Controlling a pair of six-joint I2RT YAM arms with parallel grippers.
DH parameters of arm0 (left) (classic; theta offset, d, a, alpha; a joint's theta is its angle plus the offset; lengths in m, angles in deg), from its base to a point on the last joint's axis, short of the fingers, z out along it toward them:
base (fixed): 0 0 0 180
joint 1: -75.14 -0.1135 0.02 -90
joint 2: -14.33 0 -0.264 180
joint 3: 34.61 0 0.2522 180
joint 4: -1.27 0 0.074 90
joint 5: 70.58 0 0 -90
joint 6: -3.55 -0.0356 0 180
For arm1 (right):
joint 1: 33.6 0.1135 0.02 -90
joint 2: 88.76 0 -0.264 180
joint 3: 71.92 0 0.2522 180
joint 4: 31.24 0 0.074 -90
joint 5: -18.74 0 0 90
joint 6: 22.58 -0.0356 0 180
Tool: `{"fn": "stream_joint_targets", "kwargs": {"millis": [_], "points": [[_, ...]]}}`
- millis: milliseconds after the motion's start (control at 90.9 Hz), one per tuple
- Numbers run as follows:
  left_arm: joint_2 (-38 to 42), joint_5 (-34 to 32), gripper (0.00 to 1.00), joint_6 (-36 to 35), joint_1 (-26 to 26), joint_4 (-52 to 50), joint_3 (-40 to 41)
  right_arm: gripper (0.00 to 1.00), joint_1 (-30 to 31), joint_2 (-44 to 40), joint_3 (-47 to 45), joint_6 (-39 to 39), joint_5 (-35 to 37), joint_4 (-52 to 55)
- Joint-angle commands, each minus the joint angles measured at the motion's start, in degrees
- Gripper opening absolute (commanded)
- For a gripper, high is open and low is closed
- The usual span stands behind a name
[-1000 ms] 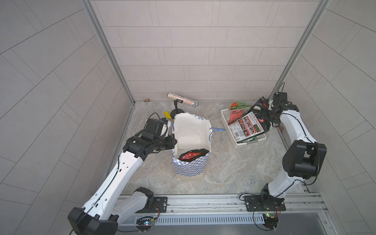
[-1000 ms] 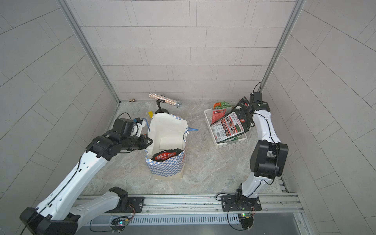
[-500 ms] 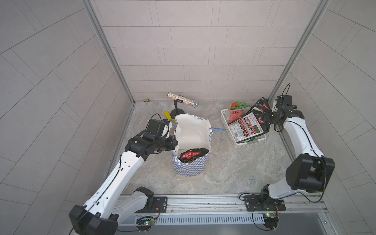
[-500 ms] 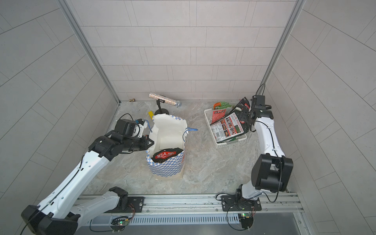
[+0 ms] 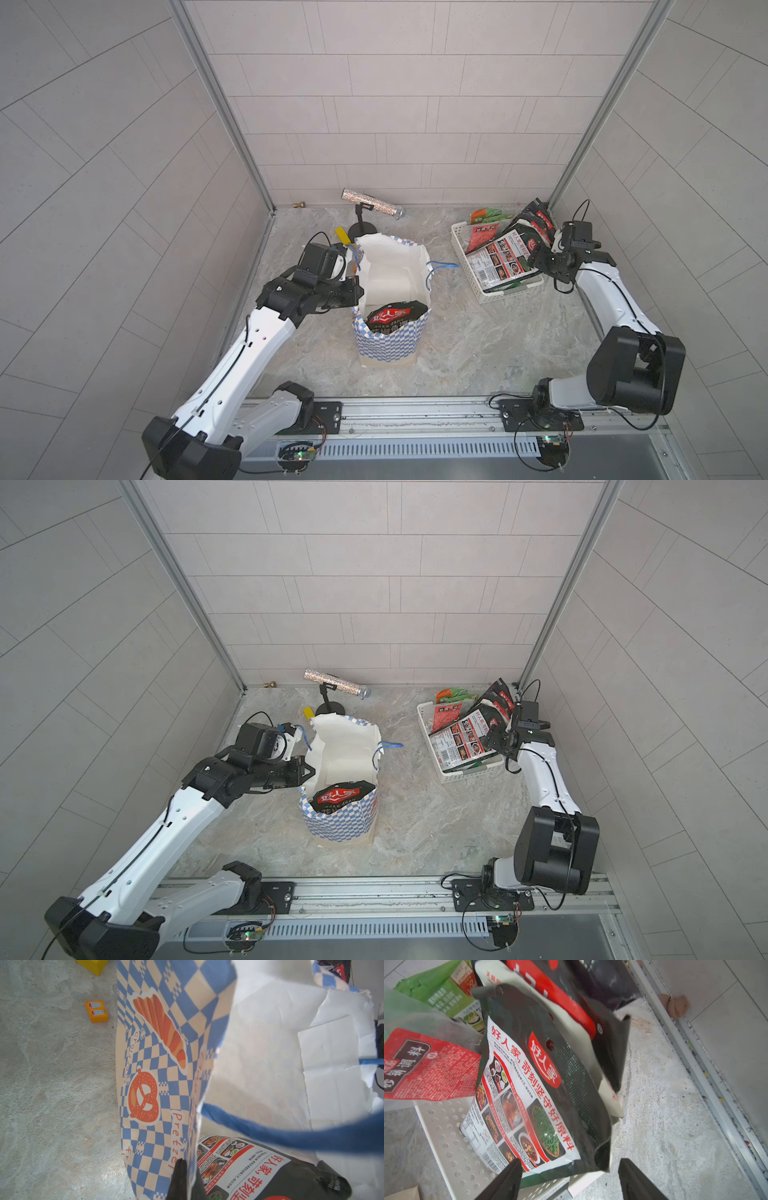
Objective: Place the condiment packets inside the bag
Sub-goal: Pick up the condiment packet from the storage box.
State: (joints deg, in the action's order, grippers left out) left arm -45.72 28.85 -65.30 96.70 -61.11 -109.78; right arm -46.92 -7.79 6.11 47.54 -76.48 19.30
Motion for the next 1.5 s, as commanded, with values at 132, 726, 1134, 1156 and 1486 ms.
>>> {"fn": "stream_joint_targets", "kwargs": {"millis": [132,726,1134,1156,1486], "points": [[-0.82,-1.84,0.0,-1.29,0.19,-0.81,1.38,0.7,-0.48,2.69,2.37,-0.59,-6.19,-5.62],[-1.16,-2.02,0.0,-1.29,0.2,-0.91,1.38,0.73,-0.56,4.29,-5.95,-2.23,-12.27,-17.76],[-1.53,-2.41,0.0,-1.4,0.08,-1.05,1.09,0.68,-1.91,5.34,-12.05,-7.66,-30.39,-31.38],[-1.55,-2.43,0.0,-1.38,0.07,-1.06,1.17,0.66,-1.89,5.65,-12.32,-8.52,-31.92,-32.75],[-1.61,-2.43,0.0,-1.42,0.16,-1.18,1.11,0.44,-1.13,9.86,-14.68,-13.24,-34.84,-40.3]]}}
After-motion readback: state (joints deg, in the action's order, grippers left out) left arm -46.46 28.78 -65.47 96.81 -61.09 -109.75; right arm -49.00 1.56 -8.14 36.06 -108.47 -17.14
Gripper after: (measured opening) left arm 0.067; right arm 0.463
